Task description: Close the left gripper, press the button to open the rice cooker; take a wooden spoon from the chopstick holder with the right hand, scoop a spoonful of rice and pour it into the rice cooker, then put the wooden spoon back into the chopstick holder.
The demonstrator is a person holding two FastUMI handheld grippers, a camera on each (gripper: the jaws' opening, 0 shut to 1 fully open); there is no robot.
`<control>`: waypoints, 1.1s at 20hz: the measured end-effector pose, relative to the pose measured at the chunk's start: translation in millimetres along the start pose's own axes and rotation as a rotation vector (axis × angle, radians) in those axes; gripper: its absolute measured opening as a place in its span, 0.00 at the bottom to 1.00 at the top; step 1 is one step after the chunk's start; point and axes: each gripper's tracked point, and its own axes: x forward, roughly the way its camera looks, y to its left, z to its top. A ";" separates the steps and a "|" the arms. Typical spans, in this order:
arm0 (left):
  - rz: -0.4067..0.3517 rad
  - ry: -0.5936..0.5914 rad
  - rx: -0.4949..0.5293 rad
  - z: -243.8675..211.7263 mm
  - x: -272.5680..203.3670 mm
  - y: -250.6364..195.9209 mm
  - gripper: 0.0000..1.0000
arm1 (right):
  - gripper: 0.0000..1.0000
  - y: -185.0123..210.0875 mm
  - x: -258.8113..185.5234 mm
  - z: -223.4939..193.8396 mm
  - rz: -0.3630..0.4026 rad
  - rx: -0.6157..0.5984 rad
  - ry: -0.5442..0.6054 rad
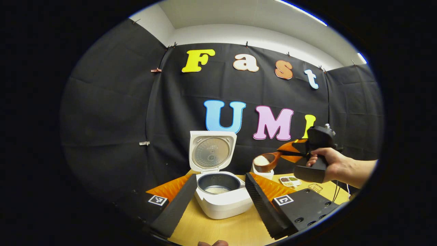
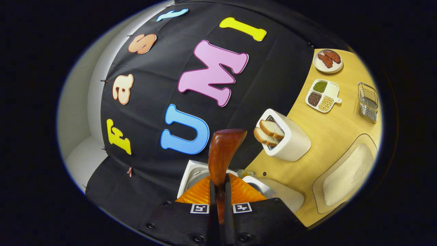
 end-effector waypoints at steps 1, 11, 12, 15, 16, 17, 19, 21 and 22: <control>0.002 -0.006 0.006 0.8 -1.1 2.4 0.97 | 0.10 1.3 9.1 -7.2 0.000 -0.008 0.003; 0.044 0.024 0.000 -17.0 -20.5 16.1 0.98 | 0.10 17.3 87.2 -58.9 -0.019 -0.279 0.013; 0.054 0.026 -0.001 -19.1 -22.3 18.6 0.98 | 0.10 17.3 91.2 -62.5 -0.026 -0.327 0.010; 0.079 0.036 -0.002 -23.2 -27.9 25.8 0.97 | 0.10 13.7 108.7 -70.1 -0.037 -0.447 0.014; 0.086 0.039 -0.004 -25.5 -27.7 28.7 0.97 | 0.10 14.6 112.4 -72.3 -0.038 -0.483 0.017; 0.092 0.043 -0.007 -26.9 -27.8 31.0 0.97 | 0.10 15.4 116.1 -75.0 -0.038 -0.523 0.021; 0.106 0.052 -0.009 -31.0 -27.0 35.2 0.98 | 0.10 19.3 123.8 -80.7 -0.029 -0.602 0.029; 0.113 0.056 -0.017 -33.5 -26.8 37.3 0.97 | 0.10 23.4 127.4 -89.1 -0.016 -0.675 0.040; 0.114 0.057 -0.021 -33.0 -24.8 38.5 0.97 | 0.10 25.4 127.8 -92.7 -0.010 -0.712 0.042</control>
